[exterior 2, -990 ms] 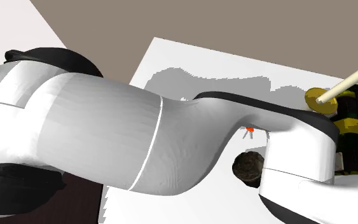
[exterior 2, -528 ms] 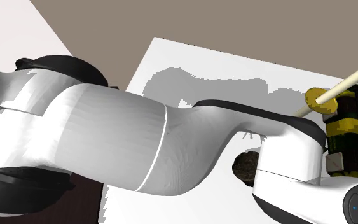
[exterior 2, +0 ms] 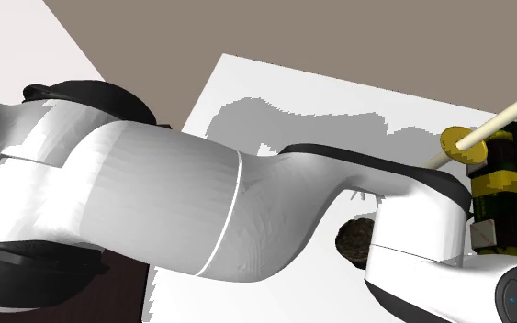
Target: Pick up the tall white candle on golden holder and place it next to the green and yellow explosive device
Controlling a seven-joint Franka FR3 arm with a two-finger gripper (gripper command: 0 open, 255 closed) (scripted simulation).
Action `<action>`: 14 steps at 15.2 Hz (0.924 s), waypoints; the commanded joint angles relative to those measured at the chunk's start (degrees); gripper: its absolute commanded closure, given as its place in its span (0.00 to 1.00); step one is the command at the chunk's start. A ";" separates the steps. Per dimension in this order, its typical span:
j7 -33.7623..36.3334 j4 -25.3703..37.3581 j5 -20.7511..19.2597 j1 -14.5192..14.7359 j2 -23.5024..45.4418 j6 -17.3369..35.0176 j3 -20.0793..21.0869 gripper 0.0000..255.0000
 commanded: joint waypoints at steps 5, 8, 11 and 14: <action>-1.25 -12.69 0.69 -0.50 -9.84 2.74 0.23 0.00; -1.47 -15.11 0.81 -0.64 -11.95 3.03 0.27 0.00; -1.47 -15.11 0.81 -0.64 -11.95 3.03 0.27 0.00; -1.47 -15.11 0.81 -0.64 -11.95 3.03 0.27 0.00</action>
